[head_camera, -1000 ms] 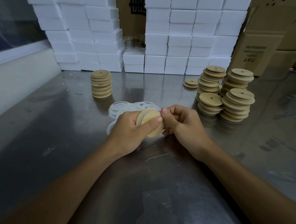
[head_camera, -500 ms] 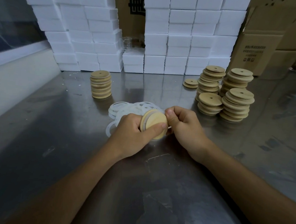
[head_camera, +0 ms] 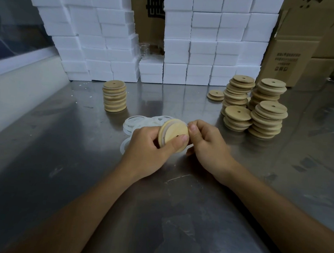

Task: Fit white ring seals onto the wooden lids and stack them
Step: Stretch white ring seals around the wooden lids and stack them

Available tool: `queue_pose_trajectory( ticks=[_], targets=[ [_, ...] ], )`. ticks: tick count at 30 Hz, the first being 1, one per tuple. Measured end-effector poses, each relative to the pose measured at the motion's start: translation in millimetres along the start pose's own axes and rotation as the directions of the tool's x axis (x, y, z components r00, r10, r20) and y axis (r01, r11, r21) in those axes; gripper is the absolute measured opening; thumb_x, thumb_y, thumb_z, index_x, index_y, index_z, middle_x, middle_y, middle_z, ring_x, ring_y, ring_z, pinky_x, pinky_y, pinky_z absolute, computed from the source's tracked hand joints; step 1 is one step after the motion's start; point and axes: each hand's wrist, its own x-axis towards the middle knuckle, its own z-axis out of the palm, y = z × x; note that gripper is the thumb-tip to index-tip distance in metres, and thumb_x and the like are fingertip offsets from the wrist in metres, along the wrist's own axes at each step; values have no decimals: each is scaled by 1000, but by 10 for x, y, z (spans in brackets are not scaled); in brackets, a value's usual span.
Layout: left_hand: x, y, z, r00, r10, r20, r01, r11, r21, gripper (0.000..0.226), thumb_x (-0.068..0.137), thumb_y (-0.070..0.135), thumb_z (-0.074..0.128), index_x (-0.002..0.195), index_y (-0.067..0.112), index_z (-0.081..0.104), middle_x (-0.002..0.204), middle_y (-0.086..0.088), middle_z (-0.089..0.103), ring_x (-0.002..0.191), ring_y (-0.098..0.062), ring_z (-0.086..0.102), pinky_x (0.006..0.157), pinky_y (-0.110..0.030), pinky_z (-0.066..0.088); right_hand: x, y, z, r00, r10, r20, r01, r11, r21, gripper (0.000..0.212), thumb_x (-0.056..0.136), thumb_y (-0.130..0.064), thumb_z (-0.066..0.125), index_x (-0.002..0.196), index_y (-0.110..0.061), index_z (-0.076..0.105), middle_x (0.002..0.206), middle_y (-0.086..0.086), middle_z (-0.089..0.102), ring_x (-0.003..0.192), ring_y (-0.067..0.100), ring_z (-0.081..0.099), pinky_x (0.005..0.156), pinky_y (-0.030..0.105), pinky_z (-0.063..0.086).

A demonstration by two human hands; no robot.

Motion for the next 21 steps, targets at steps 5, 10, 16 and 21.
queue_pose_trajectory(
  ticks=[5,10,16,21],
  targets=[
    [20,25,-14,997,70,-24,-69,998,12,34,86,40,67,64,15,64,51,14,48,51,-9,44,52,-25,38,44,25,-22,991,126,-52,-113,972,205,35,107,-22,34,106,3,59,91,13,63,76,13,59,57,24,48],
    [41,9,-28,999,-45,-18,43,993,-111,41,84,39,64,74,-1,67,53,0,56,44,-6,47,47,-18,38,35,18,-26,993,101,-62,-74,939,336,17,102,-21,50,94,-11,60,81,1,70,73,11,68,54,23,51],
    [36,14,-25,997,-79,3,78,983,-167,26,85,33,64,81,8,70,54,10,60,41,-2,52,47,-9,37,12,29,-48,995,44,-85,-14,945,328,8,99,-13,55,93,-9,60,78,4,71,70,12,67,58,23,52],
    [19,-53,-19,998,-52,26,54,996,-68,10,87,21,72,84,12,70,55,20,60,47,0,56,49,-9,38,-5,8,6,975,-190,-111,194,981,25,16,98,1,50,87,-10,57,76,-2,60,67,5,56,61,23,48]
  ],
)
